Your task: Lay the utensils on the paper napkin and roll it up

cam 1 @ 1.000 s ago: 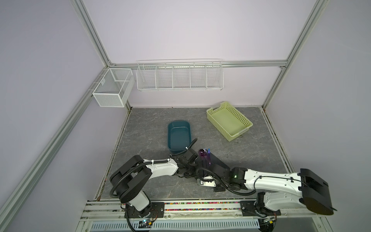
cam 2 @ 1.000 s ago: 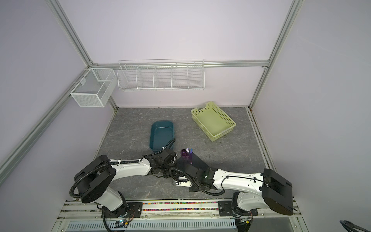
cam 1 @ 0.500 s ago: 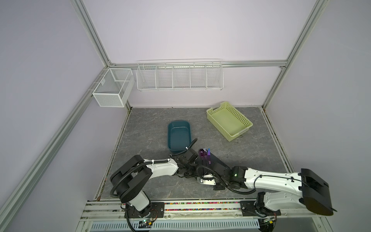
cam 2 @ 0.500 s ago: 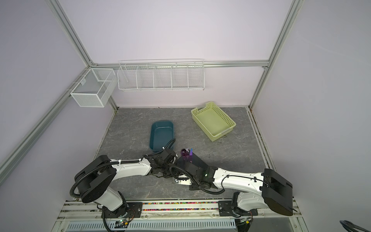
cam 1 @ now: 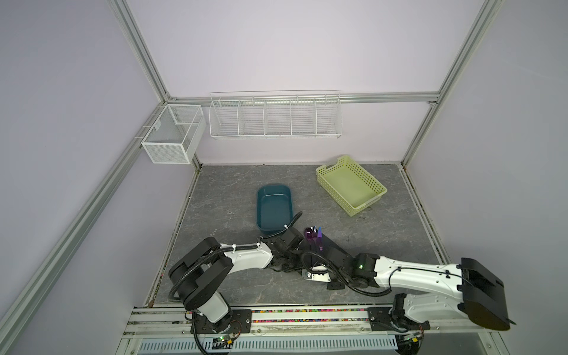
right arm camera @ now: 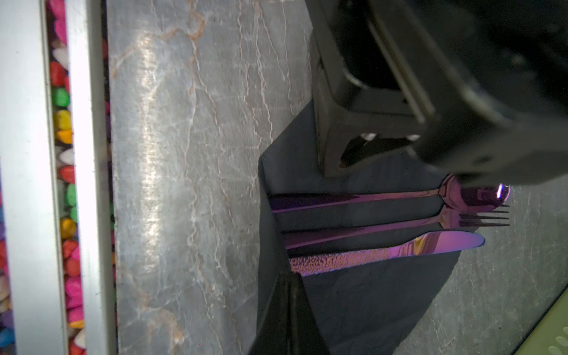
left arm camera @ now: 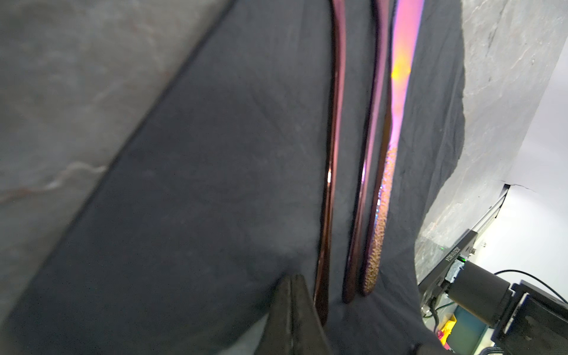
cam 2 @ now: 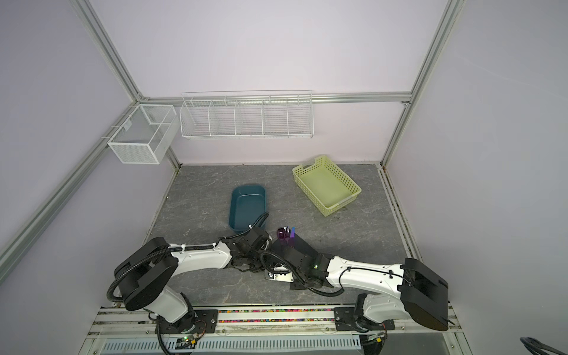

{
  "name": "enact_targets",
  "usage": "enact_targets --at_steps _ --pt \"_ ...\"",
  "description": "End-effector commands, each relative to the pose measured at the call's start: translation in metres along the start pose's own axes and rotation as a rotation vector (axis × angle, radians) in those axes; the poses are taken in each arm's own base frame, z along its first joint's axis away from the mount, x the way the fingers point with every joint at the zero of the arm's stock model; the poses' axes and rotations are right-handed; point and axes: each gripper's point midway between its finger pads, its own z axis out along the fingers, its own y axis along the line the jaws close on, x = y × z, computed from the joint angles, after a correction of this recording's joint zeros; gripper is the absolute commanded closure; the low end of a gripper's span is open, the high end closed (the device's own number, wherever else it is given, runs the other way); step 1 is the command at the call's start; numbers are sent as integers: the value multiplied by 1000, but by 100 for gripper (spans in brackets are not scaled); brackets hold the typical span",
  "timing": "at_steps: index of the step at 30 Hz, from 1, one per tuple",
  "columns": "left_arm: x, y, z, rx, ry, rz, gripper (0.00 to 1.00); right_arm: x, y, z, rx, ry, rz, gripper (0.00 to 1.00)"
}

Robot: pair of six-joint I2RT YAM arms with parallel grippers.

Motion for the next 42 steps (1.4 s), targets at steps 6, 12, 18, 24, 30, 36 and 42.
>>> enact_targets --at_steps 6,12,18,24,30,36,42 --pt "10 27 7 -105 28 -35 100 -16 -11 -8 14 -61 -9 93" --pt "7 26 3 -109 11 -30 100 -13 -13 -6 19 -54 -5 93" --pt "-1 24 -13 -137 -45 -31 100 -14 -16 0 25 -50 -2 93" --pt "-1 25 -21 -154 -60 -34 100 -14 -20 8 31 -45 -3 94" --pt "1 29 -20 -161 -54 -45 100 -17 -22 14 23 -47 -1 93" --pt "-1 29 -31 -153 -94 -61 100 -17 -24 20 14 -49 5 93" --pt "1 32 -42 -121 -141 -87 100 -17 -27 27 7 -53 13 94"
